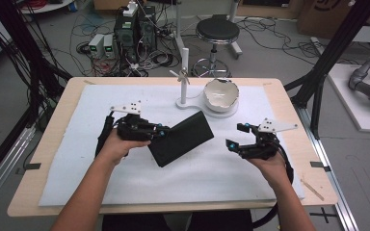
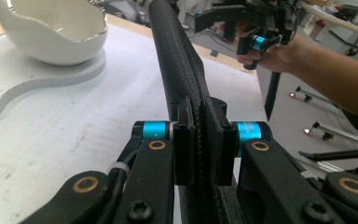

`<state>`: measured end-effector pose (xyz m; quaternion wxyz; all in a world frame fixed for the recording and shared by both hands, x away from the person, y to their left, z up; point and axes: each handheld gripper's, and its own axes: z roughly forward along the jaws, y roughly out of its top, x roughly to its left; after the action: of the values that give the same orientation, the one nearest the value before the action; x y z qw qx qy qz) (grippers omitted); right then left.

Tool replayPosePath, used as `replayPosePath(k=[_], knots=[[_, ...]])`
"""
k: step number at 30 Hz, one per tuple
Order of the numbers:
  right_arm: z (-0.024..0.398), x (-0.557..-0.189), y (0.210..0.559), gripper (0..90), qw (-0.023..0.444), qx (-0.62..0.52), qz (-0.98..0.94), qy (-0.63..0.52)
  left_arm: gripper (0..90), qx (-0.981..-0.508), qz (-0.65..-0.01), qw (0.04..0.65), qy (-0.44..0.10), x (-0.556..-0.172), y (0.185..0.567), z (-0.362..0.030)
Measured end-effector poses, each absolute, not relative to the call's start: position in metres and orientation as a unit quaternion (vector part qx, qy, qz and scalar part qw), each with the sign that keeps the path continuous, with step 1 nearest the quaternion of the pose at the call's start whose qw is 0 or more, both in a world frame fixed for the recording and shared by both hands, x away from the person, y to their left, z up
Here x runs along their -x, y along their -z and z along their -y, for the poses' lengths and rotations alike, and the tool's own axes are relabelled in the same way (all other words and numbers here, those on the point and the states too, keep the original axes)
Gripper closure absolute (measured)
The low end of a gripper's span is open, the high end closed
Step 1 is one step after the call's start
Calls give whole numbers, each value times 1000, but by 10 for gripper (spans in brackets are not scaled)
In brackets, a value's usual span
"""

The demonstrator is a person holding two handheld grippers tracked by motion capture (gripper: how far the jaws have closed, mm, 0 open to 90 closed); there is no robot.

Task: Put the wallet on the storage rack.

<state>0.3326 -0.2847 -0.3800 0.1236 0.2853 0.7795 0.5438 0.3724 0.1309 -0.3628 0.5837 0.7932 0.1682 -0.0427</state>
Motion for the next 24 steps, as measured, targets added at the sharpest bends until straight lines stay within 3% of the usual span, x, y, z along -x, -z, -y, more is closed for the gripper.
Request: replayPosePath(k=[14,21,23,24], knots=[[253,-355,368,162,55,-222,-793,-565,818,-798,-92,592,69,-360,350,-115],[249,-353,369,164,-5,-192,-793,-578,818,-795,-51,598,89,-358,350,-112],[246,-351,369,200,-19,-181,-798,-575,818,-796,-44,597,90,-358,351,-110],[245,-351,370,262,-23,-175,-800,-574,818,-796,-45,597,89,-358,351,-109]])
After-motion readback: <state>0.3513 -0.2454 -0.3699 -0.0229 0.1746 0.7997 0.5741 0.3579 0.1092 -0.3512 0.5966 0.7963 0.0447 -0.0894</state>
